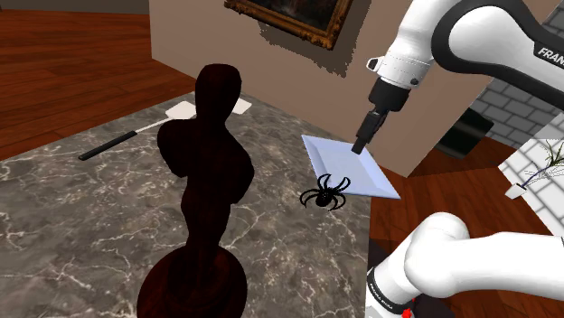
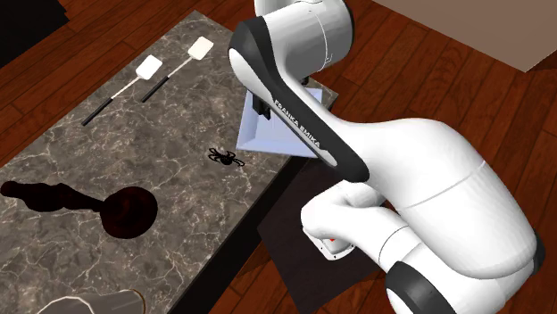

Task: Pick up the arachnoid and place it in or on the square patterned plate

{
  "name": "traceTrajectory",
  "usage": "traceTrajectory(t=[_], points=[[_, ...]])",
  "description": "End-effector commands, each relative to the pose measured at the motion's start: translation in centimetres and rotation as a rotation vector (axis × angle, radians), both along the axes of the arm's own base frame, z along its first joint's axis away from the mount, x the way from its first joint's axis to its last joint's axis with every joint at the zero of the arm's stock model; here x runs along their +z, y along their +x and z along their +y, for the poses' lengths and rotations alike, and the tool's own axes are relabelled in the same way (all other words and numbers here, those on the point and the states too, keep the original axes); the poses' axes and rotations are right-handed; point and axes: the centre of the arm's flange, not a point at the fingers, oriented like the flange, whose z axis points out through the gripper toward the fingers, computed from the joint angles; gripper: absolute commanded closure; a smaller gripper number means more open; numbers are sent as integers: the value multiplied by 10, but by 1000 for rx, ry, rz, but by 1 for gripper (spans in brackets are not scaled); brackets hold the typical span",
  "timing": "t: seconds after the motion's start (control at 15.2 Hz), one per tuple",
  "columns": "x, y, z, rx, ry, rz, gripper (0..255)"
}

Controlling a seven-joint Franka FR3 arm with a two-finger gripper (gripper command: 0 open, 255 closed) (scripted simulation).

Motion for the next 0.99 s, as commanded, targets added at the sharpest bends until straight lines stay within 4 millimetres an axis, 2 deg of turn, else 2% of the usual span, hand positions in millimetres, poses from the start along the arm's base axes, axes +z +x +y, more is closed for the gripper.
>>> traceTrajectory(t=[0.0, 0.46, 0.92], points=[[0, 0, 0, 0, 0, 0, 0], [-4, -5, 84, 307, 72, -22, 0], [-1, -35, 163, 615, 145, -44, 0]])
